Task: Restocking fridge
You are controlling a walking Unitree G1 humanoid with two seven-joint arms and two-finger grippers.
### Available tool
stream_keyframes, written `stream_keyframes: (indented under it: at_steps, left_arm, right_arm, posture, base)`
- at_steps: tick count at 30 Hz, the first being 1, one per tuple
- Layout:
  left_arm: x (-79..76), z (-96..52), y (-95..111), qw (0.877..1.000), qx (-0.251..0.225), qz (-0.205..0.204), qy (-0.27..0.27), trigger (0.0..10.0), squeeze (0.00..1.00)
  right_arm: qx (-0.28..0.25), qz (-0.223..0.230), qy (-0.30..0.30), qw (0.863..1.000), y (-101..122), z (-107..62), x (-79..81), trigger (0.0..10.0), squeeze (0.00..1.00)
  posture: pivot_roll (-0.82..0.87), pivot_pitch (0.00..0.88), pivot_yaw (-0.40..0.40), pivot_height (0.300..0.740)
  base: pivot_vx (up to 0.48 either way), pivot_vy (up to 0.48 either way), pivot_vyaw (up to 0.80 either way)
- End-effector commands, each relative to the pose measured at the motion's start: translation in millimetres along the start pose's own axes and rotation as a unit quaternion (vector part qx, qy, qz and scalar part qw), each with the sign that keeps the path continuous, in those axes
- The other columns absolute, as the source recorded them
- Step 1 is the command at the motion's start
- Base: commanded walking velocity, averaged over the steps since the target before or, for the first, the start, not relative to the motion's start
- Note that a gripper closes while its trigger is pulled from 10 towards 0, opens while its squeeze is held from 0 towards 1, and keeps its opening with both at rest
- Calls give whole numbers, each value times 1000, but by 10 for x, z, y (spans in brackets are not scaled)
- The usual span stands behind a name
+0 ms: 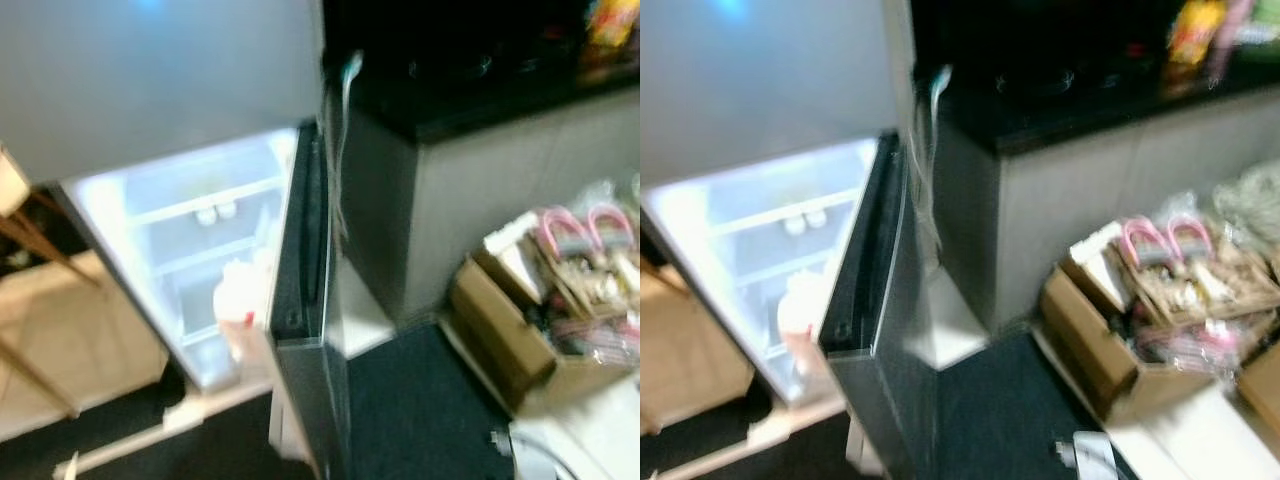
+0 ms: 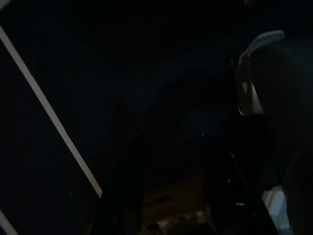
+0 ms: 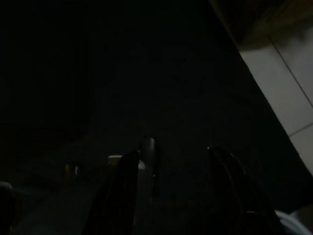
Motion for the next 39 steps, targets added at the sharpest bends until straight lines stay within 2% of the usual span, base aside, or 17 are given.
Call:
stream_keyframes:
  at_steps: [1,7,10,11,12,16,17,18,19,20,22,25,27,30,35,37,39]
  left_arm:
    - [42,-8,-25,1000,2,0,4,10000,0]
    - [38,-7,-15,1000,-1,2,2,10000,0]
    - [58,6,68,1000,-13,2,-1,10000,0]
    - [145,45,361,999,-41,4,0,10000,0]
    - [213,60,585,998,-62,9,1,10000,0]
    - [297,61,766,997,-75,13,5,10000,0]
    - [323,59,722,998,-67,15,10,10000,0]
    - [332,59,695,998,-62,18,13,10000,0]
    - [337,57,666,998,-58,19,14,10000,0]
    - [337,57,666,998,-58,19,14,10000,0]
    - [335,52,547,999,-43,17,17,10000,0]
    - [325,51,493,999,-34,15,18,10000,0]
    - [295,50,407,1000,-18,9,21,10000,0]
    - [288,50,394,1000,-15,9,22,10000,0]
    - [-12,56,193,999,25,22,16,10000,0]
    - [-67,54,164,999,30,24,14,10000,0]
    - [-217,44,93,999,38,24,7,10000,0]
  right_arm:
    - [-6,-2,5,1000,40,9,31,10000,0]
    - [-29,-5,5,1000,166,23,42,10000,0]
    - [-58,-6,32,998,339,40,134,10000,0]
    - [-74,-9,51,996,443,46,201,3922,0]
    - [-88,-12,67,994,535,49,257,0,0]
    - [-112,-24,101,988,740,49,391,0,0]
    - [-124,-48,124,983,885,45,507,2353,0]
    - [-126,-63,139,980,945,41,581,10000,0]
    - [-126,-79,162,975,996,32,676,10000,0]
    - [-126,-79,162,975,996,32,676,10000,0]
    - [-124,-146,226,955,1120,-11,946,10000,0]
    - [-125,-171,251,944,1192,-40,1061,10000,0]
    - [-140,-202,284,927,1377,-108,1243,10000,0]
    - [-142,-206,287,925,1405,-118,1267,10000,0]
    - [-149,-258,319,900,1589,-210,1468,10000,0]
    - [-148,-264,323,897,1605,-222,1490,10000,0]
    - [-147,-293,341,881,1657,-276,1598,10000,0]
  posture:
    - [-100,76,99,726]
    - [-101,77,100,726]
    - [-103,79,104,726]
    - [-103,82,105,726]
    - [-102,82,104,726]
    - [-99,84,102,726]
    - [-97,85,100,726]
    - [-95,86,96,726]
    - [-95,86,96,726]
    - [-95,86,96,726]
    - [-91,87,89,726]
    - [-91,87,89,726]
    - [-86,88,82,726]
    - [-86,88,82,726]
    - [-84,87,76,726]
    - [-84,90,72,726]
    - [-84,90,72,726]
  base:
    - [0,0,0]
    - [0,0,0]
    - [0,0,0]
    - [0,0,0]
    - [0,0,0]
    - [0,0,0]
    - [0,0,0]
    - [0,0,0]
    - [0,0,0]
    - [0,0,0]
    - [0,0,0]
    - [0,0,0]
    - [0,0,0]
    - [0,0,0]
    - [0,0,0]
    - [0,0,0]
    - [0,0,0]
Point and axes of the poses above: a point about 5 cm out from each wrist's last joint towards the gripper, its own z axis pointing out of the wrist towards the gripper, its own y axis along the axis of the wrist's last joint, x = y × z, the point moved 1 cm from there along z, pointing out of the wrist towards the gripper, and after that the axes turned 1 degree about -z, right-handed, at the moved point
